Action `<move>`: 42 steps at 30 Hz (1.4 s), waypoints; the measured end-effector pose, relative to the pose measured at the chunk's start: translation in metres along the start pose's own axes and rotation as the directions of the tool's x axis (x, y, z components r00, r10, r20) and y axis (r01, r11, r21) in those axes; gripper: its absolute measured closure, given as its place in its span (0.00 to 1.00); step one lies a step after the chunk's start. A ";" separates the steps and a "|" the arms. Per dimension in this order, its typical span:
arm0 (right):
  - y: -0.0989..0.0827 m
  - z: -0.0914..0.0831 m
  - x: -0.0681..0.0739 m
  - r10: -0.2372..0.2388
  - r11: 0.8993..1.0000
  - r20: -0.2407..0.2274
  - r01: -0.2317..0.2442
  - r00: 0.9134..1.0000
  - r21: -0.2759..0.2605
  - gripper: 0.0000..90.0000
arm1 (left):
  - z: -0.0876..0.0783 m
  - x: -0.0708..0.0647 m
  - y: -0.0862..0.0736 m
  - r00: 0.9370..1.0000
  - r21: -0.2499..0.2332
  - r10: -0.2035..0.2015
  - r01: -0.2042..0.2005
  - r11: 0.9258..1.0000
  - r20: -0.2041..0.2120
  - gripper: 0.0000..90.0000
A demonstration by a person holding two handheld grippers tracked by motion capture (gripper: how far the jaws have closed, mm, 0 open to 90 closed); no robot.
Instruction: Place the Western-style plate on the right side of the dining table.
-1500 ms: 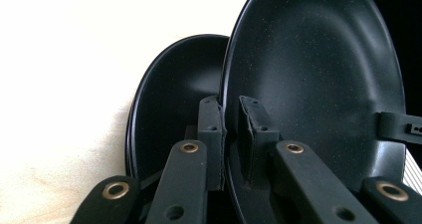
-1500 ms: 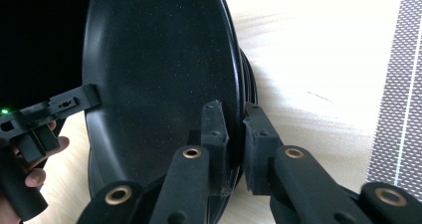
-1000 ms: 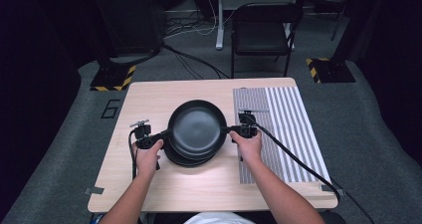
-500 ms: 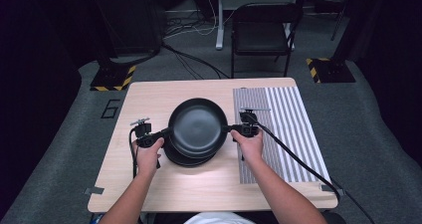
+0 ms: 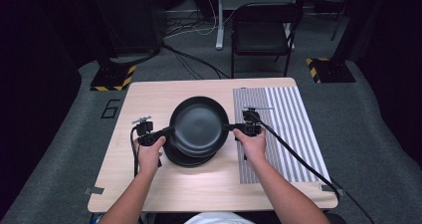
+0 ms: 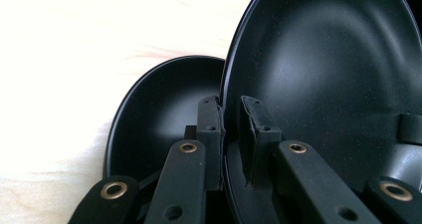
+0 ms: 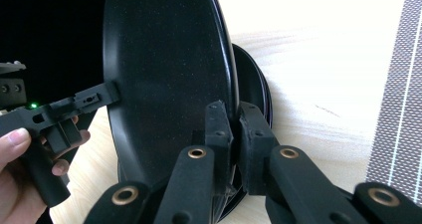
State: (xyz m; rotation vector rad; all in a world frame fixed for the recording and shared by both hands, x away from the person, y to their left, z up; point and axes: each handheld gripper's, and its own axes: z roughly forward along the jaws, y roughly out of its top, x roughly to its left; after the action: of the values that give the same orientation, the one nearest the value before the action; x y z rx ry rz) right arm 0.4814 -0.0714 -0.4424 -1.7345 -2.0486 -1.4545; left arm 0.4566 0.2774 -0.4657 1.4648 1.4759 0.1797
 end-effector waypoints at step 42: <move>0.002 -0.040 -0.016 0.042 0.996 -0.002 -0.042 0.999 -0.076 0.94 | 0.015 -0.040 0.015 0.996 0.007 0.075 -0.076 0.997 0.048 0.89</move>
State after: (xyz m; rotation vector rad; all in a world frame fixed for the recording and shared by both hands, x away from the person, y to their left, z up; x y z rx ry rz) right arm 0.4691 -0.1104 -0.4292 -1.7931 -1.9687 -1.5399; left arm 0.4673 0.2411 -0.4417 1.5227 1.3854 0.1834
